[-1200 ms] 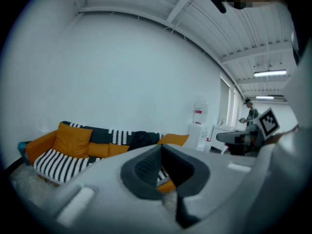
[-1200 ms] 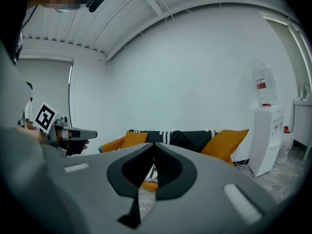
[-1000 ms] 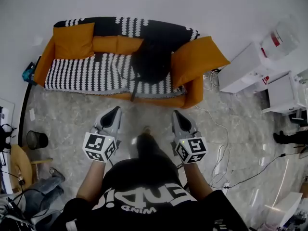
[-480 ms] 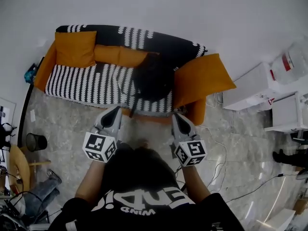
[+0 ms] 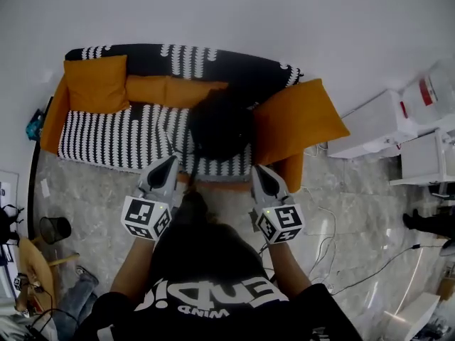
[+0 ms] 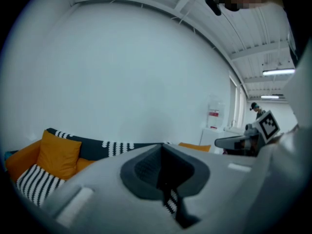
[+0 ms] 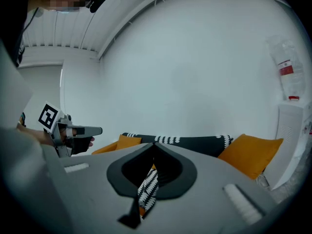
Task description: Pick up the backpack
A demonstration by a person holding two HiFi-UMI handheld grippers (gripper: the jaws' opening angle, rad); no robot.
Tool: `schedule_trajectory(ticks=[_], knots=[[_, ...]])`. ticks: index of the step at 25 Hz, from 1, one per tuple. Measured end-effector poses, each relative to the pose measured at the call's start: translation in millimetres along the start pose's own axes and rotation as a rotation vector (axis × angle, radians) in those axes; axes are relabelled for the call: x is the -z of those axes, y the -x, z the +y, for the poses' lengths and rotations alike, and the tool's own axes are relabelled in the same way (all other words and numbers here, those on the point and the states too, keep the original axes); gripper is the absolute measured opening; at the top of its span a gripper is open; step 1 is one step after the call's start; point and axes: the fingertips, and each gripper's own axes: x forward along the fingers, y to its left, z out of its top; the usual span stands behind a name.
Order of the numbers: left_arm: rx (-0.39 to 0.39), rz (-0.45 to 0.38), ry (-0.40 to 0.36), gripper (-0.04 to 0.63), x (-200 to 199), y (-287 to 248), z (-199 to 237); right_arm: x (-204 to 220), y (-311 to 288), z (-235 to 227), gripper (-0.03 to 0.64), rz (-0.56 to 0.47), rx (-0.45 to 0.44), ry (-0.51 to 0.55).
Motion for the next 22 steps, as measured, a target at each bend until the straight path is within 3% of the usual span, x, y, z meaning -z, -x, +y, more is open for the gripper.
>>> schedule_trajectory(ticks=[9,10,16,19,22], knots=[[0.126,-0.01,-0.004,0.007,-33,-87,65,-38,-89,-14,0.003,0.003,0.048,0.015],[0.141,-0.009,-0.002,0.061,-36,-94,70,-42,-97,-14,0.012,0.002,0.051,0.017],[0.179,-0.005,0.012,0.186,-48,-132,106,-60,-136,-21,0.124,0.004,0.063,0.01],[0.204,0.012,0.018,0.269,-47,-148,109,-62,-145,-29,0.237,0.019,0.053,-0.006],[0.226,0.031,0.019,0.309,-42,-163,106,-59,-151,-39,0.281,0.029,0.044,-0.025]])
